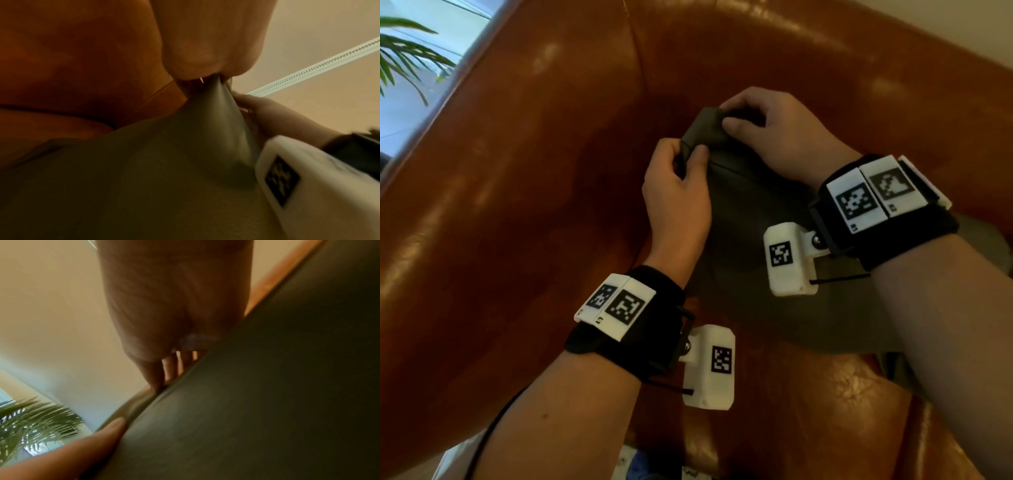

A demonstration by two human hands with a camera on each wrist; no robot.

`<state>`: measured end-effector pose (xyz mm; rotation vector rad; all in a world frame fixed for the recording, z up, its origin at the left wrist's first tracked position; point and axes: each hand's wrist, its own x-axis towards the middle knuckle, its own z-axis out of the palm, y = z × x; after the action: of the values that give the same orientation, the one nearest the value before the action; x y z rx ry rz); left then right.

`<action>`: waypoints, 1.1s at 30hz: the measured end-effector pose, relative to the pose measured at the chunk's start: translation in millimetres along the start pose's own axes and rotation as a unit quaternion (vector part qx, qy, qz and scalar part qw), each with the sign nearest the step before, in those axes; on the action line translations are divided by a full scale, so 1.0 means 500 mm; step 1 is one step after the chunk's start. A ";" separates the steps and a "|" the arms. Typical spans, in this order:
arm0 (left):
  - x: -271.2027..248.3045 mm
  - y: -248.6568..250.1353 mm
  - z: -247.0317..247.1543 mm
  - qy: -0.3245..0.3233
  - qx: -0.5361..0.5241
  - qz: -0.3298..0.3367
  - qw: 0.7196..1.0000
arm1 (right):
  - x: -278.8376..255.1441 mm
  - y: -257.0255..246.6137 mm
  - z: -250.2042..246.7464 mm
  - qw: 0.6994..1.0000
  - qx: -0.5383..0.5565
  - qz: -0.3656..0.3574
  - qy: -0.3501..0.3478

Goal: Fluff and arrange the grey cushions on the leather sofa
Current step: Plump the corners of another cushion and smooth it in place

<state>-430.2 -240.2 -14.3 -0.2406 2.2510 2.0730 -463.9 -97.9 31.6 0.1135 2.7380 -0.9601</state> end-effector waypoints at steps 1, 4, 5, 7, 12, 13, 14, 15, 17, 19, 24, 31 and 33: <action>0.005 -0.001 0.002 0.015 -0.008 -0.015 1.000 | -0.011 0.006 -0.009 0.999 -0.023 0.022 -0.013; 0.021 0.006 0.005 0.038 -0.020 -0.065 0.997 | -0.070 0.032 -0.038 0.991 -0.070 0.110 -0.039; 0.029 0.009 0.007 0.023 -0.016 -0.076 0.997 | -0.095 0.042 -0.045 0.987 -0.076 0.132 -0.044; 0.045 0.018 0.015 -0.012 0.029 -0.062 0.998 | -0.141 0.058 -0.045 0.984 -0.085 0.150 -0.043; 0.065 0.031 0.038 0.030 0.113 0.013 0.993 | -0.184 0.086 -0.024 0.985 -0.090 0.139 0.047; 0.059 0.034 0.041 0.035 0.134 0.026 0.990 | -0.194 0.091 -0.026 0.983 -0.095 0.146 0.066; 0.050 0.038 0.042 0.038 0.162 0.042 0.985 | -0.209 0.097 -0.028 0.979 -0.098 0.155 0.086; 0.040 0.042 0.041 0.037 0.200 0.070 0.977 | -0.230 0.104 -0.029 0.976 -0.096 0.163 0.112; 0.017 0.053 0.041 0.031 0.320 0.170 0.932 | -0.290 0.126 -0.031 0.963 -0.071 0.176 0.194; -0.018 0.072 0.060 -0.013 0.406 0.282 0.869 | -0.365 0.157 -0.033 0.929 -0.030 0.196 0.313; -0.148 0.091 0.184 -0.328 0.387 0.433 0.745 | -0.513 0.273 -0.017 0.811 0.148 0.319 0.468; -0.248 0.108 0.353 -0.491 0.448 0.426 0.614 | -0.496 0.420 0.004 0.793 0.299 0.345 0.403; -0.254 0.124 0.391 -0.488 0.488 0.397 0.605 | -0.477 0.434 0.000 0.808 0.281 0.348 0.384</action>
<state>-325.8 -32.6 49.9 1.6974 2.2597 0.2956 -200.0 73.1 -40.7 1.8125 2.4423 -1.6550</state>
